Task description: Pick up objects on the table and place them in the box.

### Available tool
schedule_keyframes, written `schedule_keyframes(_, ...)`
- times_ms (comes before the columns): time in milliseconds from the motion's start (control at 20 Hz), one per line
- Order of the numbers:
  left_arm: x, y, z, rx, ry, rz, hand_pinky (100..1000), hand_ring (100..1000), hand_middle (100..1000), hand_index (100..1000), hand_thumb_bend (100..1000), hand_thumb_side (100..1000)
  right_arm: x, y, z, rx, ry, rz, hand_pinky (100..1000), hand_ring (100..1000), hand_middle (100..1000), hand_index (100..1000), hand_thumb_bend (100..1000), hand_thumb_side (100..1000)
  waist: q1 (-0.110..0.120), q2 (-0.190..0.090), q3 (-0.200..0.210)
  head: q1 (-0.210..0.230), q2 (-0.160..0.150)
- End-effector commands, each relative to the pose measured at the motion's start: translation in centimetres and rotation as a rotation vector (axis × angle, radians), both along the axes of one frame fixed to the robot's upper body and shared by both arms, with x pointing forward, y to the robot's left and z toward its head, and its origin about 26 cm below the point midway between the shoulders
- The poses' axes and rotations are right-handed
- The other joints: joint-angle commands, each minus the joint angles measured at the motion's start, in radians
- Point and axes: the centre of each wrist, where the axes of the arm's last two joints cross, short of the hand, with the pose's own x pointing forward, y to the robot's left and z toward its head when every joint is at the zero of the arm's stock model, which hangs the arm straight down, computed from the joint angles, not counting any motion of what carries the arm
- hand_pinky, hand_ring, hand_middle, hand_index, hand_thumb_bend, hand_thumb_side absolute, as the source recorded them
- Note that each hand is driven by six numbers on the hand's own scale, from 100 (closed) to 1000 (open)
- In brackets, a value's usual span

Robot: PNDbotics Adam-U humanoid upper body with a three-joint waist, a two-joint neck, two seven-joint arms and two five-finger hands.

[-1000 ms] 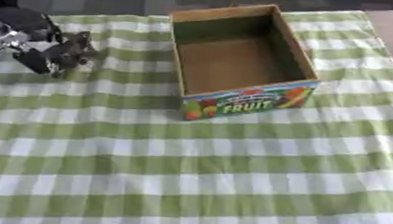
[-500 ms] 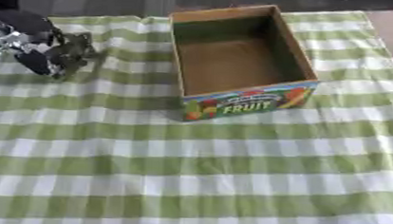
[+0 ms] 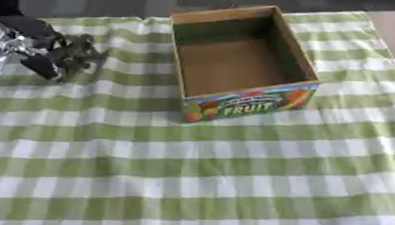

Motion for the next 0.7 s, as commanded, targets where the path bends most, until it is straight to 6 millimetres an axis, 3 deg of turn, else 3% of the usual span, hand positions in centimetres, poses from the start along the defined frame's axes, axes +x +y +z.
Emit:
schedule_keyframes(50,-0.24,0.54,1.04,-0.031,-0.052,0.027,757,709,667,884,354,568,-0.31,-0.01,0.67,-0.019,-0.026,-0.005,819,615,672,793,100,648,-0.004,-0.019,-0.002,0.005,-0.009)
schedule_keyframes(350,-0.19,0.32,0.92,-0.032,-0.082,0.055,750,703,658,920,351,577,-0.31,0.05,0.62,-0.019,-0.021,0.000,819,614,671,792,100,650,-0.008,-0.016,-0.003,0.008,-0.008)
schedule_keyframes(550,-0.11,0.14,0.78,-0.033,-0.090,0.057,724,674,622,824,302,539,-0.31,0.08,0.61,-0.018,-0.019,0.003,819,614,670,794,100,648,-0.007,-0.013,-0.005,0.014,-0.009)
schedule_keyframes(700,-0.04,0.21,0.57,-0.041,-0.091,0.057,680,629,598,753,202,468,-0.31,0.06,0.60,-0.016,-0.019,0.001,818,615,670,794,100,648,-0.008,-0.011,-0.007,0.017,-0.010)
